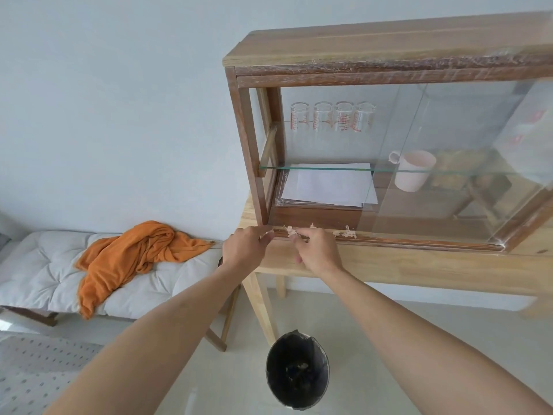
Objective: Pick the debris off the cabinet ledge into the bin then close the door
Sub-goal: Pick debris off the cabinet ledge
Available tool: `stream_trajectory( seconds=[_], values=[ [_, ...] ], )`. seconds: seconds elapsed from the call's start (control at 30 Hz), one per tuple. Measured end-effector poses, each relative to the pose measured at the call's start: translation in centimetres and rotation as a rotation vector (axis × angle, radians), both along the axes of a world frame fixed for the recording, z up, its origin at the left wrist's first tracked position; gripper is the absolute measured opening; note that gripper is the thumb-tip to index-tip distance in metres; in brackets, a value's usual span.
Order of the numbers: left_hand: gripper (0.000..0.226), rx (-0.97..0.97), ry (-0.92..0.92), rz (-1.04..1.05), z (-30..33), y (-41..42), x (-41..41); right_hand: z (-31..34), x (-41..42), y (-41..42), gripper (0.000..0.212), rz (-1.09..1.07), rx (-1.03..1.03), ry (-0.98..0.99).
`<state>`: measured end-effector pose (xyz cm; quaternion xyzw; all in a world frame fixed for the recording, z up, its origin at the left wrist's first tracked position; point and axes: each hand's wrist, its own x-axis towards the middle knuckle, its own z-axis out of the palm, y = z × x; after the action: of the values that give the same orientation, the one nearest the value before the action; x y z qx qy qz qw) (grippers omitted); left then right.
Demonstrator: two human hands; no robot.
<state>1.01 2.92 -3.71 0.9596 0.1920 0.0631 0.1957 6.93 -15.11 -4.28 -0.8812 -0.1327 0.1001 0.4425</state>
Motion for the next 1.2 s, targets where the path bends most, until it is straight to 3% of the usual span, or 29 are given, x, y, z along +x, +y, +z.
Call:
stream_trajectory(
  seconds=[0.47,1.13,1.2],
  values=[
    [0.035,-0.108,0.046,-0.129,-0.7,-2.6,-8.4,-2.6,-8.9,-5.3,0.029,-0.034,0.043,0.068],
    [0.032,-0.215,0.394,-0.065,-16.5,-7.3,-12.9,-21.0,-14.0,-10.0,0.014,0.010,-0.207,0.413],
    [0.037,-0.225,0.411,-0.065,-17.2,-7.5,-12.4,-21.6,-13.7,-10.0,0.025,0.022,-0.219,0.422]
  ],
)
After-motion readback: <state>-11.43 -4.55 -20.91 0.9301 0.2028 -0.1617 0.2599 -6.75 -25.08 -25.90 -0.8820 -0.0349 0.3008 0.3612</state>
